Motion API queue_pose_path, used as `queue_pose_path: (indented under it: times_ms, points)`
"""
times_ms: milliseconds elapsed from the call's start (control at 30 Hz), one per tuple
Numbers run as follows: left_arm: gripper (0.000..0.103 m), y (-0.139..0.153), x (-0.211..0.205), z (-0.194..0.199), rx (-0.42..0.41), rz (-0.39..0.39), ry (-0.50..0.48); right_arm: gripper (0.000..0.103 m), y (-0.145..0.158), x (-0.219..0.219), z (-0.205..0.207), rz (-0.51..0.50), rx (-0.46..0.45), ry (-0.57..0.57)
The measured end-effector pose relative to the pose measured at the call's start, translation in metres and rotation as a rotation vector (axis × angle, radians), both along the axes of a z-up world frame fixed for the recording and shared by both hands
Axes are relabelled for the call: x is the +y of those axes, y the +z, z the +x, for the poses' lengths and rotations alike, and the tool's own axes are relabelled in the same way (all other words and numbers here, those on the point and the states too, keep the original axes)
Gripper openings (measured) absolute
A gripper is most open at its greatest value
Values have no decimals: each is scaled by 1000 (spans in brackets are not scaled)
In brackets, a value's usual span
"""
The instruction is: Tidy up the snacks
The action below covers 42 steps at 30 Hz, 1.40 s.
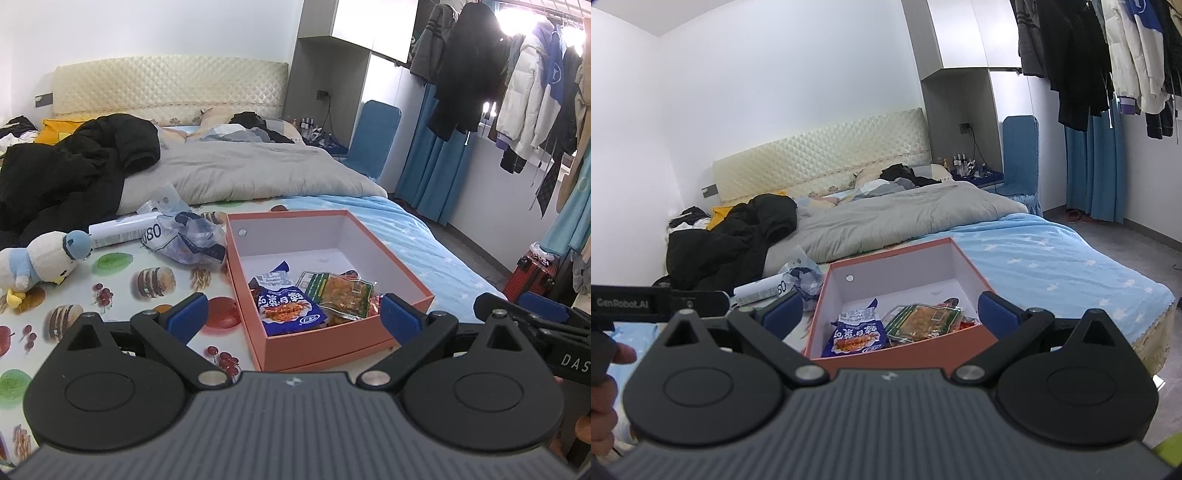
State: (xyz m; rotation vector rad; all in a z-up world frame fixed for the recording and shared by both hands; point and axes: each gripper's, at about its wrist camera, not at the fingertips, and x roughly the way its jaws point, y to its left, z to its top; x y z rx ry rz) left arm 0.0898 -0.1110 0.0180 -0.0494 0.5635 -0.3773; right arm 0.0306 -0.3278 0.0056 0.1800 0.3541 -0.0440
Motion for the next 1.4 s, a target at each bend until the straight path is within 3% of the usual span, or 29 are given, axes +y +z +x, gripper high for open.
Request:
queue_pose_path:
  times_ms: [1400]
  points:
    - [101, 2, -1, -3, 1, 4, 10, 103, 0, -2, -3, 5, 8, 1]
